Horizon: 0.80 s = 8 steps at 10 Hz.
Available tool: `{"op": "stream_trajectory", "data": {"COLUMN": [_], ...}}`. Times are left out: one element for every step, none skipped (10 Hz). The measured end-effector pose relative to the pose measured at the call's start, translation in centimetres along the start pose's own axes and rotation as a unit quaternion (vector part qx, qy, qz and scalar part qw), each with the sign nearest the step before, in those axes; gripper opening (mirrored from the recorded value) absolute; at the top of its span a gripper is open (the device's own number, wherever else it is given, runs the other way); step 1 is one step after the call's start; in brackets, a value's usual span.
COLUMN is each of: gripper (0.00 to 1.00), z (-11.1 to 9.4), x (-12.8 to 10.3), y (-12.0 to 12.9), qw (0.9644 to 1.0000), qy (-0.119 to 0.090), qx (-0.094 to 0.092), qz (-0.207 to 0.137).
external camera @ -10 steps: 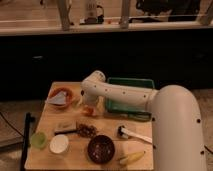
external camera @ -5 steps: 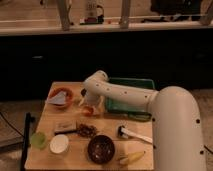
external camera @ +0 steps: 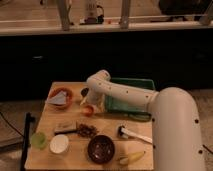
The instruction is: Place apple in paper cup
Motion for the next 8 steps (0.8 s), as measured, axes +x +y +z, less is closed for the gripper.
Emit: {"op": "stream_trajectory", "data": {"gripper": [0.8, 0.8, 0.8, 0.78, 0.71, 0.62, 0.52, 0.43], "z": [0.1, 0.3, 0.4, 0.6, 0.6, 0.7, 0.8, 0.7], "x": [0.0, -0.1, -0.2, -0.3, -0.4, -0.6, -0.7, -0.7], "y": [0.0, -0.5, -1.0, -1.3, -1.2, -1.5, -1.7, -1.8], "qw": [1.0, 0.9999, 0.9998, 0.9997, 0.9996, 0.9995, 0.9995, 0.9996], "qy": [-0.002, -0.007, -0.01, -0.013, -0.015, -0.016, -0.016, -0.014], "qx": [0.0, 0.0, 0.001, 0.001, -0.002, -0.005, -0.007, -0.009], "qz": [-0.002, -0.01, -0.016, -0.021, -0.023, -0.026, -0.026, -0.025]}}
